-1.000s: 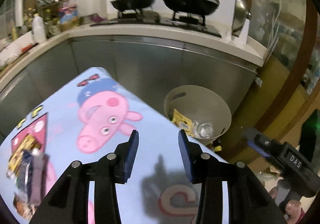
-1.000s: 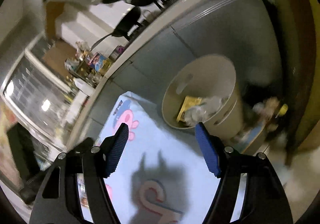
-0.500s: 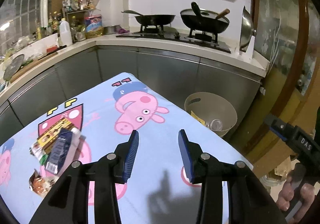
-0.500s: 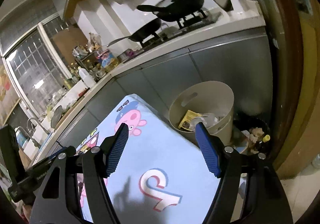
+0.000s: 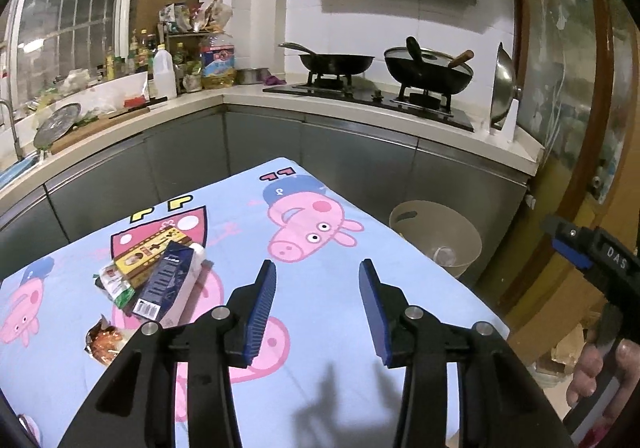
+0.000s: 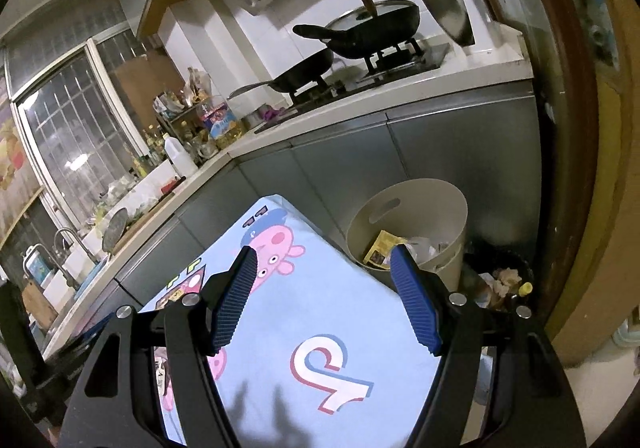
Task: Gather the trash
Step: 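Move both grippers back toward the remaining trash on the table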
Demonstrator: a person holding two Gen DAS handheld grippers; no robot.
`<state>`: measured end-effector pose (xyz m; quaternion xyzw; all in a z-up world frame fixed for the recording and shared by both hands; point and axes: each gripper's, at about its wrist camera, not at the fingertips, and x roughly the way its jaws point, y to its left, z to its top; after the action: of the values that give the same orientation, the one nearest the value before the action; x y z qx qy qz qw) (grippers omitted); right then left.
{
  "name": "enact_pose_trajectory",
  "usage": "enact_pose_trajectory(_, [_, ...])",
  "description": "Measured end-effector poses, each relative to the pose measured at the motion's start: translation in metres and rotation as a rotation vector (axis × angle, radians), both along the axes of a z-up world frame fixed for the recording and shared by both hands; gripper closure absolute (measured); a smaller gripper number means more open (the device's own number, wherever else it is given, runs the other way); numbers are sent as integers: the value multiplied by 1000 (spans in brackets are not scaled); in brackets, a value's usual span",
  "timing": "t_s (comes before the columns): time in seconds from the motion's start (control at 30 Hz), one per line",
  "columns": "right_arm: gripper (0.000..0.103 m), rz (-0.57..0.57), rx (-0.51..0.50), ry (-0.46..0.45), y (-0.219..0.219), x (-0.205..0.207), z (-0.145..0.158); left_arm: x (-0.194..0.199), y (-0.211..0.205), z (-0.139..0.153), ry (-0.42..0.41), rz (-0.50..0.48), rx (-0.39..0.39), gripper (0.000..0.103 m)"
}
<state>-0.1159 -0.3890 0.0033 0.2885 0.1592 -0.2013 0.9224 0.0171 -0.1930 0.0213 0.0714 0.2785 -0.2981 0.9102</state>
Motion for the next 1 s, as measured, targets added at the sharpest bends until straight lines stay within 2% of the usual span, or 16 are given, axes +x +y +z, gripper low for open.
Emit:
enact_pose_trajectory(0.77, [32, 32, -40, -37, 30, -4, 19, -9, 35, 4, -10, 33, -36, 51])
enact_pose_trajectory(1.0, [32, 20, -45, -35, 32, -8, 20, -15, 33, 3, -7, 19, -30, 51])
